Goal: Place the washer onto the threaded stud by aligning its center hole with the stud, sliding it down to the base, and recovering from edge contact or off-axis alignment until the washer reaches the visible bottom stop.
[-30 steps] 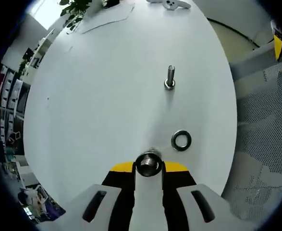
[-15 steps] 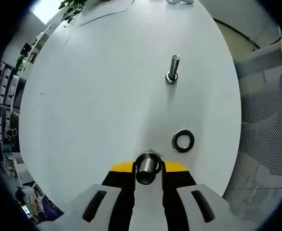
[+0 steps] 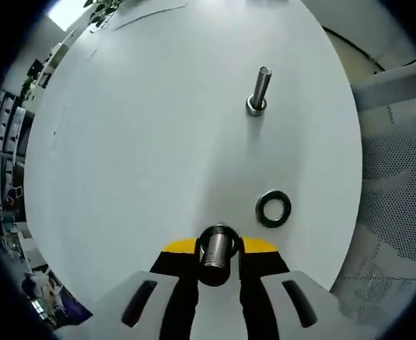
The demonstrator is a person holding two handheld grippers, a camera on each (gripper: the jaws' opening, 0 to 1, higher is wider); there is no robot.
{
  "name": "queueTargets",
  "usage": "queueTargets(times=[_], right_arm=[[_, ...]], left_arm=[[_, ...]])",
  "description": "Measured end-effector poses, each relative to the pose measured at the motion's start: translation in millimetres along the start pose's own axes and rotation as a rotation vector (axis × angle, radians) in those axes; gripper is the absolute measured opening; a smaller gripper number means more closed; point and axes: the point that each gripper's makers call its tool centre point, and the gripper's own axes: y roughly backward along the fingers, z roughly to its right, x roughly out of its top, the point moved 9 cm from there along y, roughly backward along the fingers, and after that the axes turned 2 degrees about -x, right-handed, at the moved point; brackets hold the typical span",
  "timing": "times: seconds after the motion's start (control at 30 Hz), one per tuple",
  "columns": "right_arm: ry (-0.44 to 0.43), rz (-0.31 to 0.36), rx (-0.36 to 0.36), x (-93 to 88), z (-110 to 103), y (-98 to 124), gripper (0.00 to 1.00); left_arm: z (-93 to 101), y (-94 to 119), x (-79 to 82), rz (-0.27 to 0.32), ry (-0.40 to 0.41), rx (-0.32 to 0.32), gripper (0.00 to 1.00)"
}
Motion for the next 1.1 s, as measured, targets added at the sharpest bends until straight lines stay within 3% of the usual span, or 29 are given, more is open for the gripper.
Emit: queueTargets(times=[0.27,0.4,0.53,0.83,1.1], right_arm=[[0.003,0.003,0.002,-0.3,0,0,0.15],[0.007,-0.001,0.004,0.0,-1,0,0.15],[0.012,-0.004,0.007,0.0,-1,0,0.15],[0.016,-0.008,0.014,-0.3,-1,-1,0.15],[0.022,-0.009,0.021,-0.3,-2,-1,0.15]], left_arm=[[3.1,-2,0.2,0.003,-0.018,-0.010,0.20],[5.7,-4,-5.9,0.001,-0.101,0.005,0.22],[4.7,-3,-12.2,-0.003,-0.067,0.002,0.27],[7.0,8,-21.9,0.100,0.093,-0.004,0.36],[17.8,30,-33.5,0.160,0.120,0.020,0.36]])
